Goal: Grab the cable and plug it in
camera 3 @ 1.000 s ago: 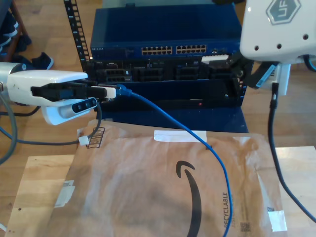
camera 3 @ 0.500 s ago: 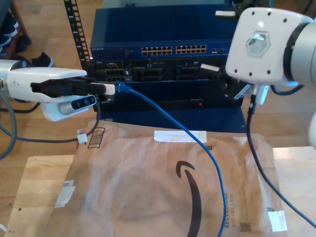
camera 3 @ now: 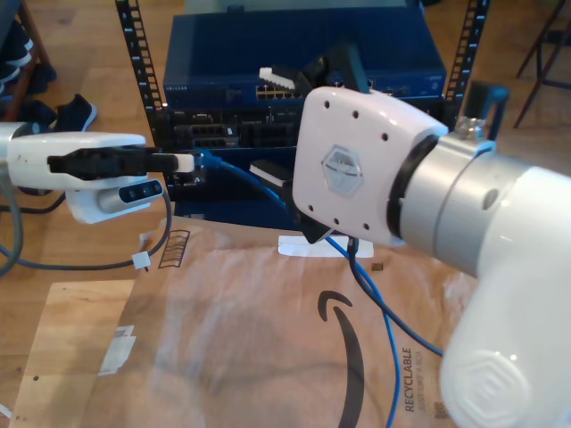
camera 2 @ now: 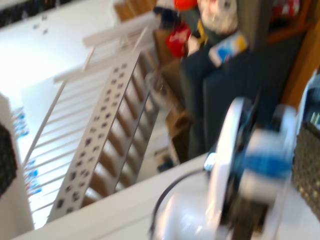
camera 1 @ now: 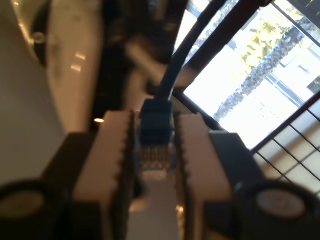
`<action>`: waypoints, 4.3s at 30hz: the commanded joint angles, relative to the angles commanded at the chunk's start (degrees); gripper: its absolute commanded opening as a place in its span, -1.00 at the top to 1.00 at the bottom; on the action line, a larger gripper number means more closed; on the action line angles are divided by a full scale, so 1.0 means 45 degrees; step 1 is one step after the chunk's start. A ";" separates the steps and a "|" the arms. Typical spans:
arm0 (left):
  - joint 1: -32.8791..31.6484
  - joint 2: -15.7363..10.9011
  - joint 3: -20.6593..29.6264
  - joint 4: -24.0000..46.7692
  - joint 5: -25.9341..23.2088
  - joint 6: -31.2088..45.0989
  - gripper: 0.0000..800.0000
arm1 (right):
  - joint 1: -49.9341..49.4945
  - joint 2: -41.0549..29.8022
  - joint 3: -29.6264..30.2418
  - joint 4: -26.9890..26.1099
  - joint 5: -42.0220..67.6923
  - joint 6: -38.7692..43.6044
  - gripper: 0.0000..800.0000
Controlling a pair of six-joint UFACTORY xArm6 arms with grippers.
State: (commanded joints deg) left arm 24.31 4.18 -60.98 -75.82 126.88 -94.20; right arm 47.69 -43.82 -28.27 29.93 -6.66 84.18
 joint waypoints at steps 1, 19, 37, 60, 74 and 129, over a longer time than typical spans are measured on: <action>0.0000 0.0039 -0.0059 0.0000 -0.0059 0.0000 0.98 | 0.0000 -0.0176 0.0000 0.0020 0.0254 0.0020 -0.87; 0.0000 0.0000 0.0020 -0.0117 0.0664 -0.0020 0.97 | 0.0567 -0.0567 0.0742 0.0000 0.1172 0.1915 -0.87; -0.0410 -0.0117 0.0117 -0.0078 0.1368 0.0000 0.95 | 0.1016 0.0000 0.0332 0.0000 0.1133 0.1915 -0.53; -0.0625 -0.0215 0.0332 0.0020 0.1661 0.0000 0.95 | 0.1055 0.0176 0.0293 -0.0059 0.0645 0.1836 0.06; -0.0821 -0.0313 0.0371 0.0020 0.1758 0.0000 0.95 | 0.1055 0.0137 0.0313 -0.0059 0.0645 0.1836 0.19; 0.4552 -0.1739 -0.1465 0.8654 -0.0899 0.3634 -1.00 | -0.4298 0.1407 0.1836 -0.1426 -0.2032 0.1817 1.00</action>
State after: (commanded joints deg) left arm 44.79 -3.65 -67.57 -36.88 122.84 -77.85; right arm 28.35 -37.49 -20.01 23.52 -15.80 92.35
